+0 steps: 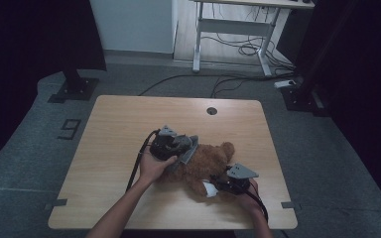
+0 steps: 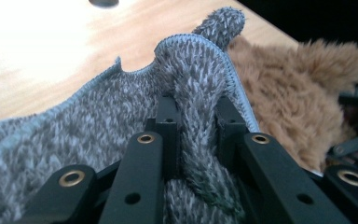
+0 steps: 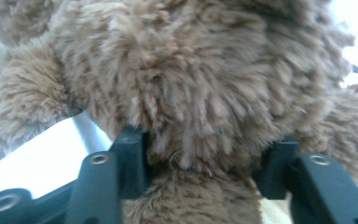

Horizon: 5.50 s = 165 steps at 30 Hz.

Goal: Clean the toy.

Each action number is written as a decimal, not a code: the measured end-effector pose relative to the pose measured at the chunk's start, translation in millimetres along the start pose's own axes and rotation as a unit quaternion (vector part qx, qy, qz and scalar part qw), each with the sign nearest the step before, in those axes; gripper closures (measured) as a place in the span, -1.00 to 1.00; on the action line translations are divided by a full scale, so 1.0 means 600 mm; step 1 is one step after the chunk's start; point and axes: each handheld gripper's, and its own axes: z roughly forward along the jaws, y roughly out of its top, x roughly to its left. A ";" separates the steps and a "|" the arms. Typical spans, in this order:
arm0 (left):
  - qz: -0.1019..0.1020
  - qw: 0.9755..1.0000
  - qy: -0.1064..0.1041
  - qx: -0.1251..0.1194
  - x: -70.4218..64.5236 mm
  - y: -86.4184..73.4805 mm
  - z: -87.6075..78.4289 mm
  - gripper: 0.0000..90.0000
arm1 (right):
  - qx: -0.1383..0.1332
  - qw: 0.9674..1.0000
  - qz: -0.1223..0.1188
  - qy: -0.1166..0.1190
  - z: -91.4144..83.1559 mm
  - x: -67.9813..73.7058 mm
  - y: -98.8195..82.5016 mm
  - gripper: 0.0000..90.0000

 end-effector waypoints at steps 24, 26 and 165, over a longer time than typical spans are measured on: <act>0.008 0.998 -0.032 -0.053 -0.034 -0.085 -0.034 0.71 | -0.047 0.991 0.111 0.050 -0.065 -0.020 0.062 -0.72; 0.010 0.998 -0.031 -0.059 -0.037 -0.090 -0.036 0.71 | -0.024 0.992 0.113 0.054 -0.052 -0.022 0.069 -0.75; -0.015 0.996 0.089 -0.023 0.020 -0.055 -0.063 0.73 | -0.047 0.998 0.033 -0.008 0.000 0.037 0.013 0.15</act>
